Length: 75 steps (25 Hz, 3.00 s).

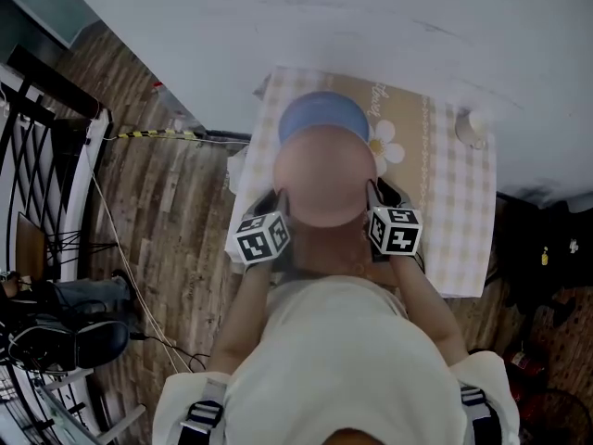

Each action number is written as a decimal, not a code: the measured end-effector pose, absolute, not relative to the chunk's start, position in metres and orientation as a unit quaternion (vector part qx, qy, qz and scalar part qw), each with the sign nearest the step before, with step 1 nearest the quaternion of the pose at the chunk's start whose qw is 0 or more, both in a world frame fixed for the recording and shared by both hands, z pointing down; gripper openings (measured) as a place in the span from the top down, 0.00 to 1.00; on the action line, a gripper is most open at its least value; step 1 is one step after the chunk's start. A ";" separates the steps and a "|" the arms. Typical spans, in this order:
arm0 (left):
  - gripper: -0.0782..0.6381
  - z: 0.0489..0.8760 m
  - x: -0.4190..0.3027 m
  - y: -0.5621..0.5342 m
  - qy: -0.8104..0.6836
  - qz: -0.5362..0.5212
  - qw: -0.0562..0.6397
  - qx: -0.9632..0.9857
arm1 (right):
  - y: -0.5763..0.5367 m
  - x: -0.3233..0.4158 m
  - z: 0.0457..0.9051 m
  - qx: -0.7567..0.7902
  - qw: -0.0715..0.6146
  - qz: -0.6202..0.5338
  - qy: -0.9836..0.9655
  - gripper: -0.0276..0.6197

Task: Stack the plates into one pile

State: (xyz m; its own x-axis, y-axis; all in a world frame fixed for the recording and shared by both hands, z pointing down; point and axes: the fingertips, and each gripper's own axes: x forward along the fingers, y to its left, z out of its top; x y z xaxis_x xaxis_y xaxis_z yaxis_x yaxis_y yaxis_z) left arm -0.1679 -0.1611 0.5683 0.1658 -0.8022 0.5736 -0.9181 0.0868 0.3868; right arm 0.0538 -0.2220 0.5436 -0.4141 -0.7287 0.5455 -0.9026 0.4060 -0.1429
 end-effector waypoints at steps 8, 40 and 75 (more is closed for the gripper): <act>0.80 0.572 -0.183 -0.186 -0.622 0.091 0.364 0.687 | -0.236 0.041 0.551 0.517 0.210 0.218 -0.801 0.86; 0.80 0.592 -0.194 -0.294 -0.551 0.165 0.342 0.743 | -0.308 0.030 0.577 0.568 0.231 0.242 -0.752 0.84; 0.77 0.607 -0.195 -0.333 -0.514 0.199 0.312 0.774 | -0.336 0.030 0.606 0.604 0.267 0.237 -0.713 0.82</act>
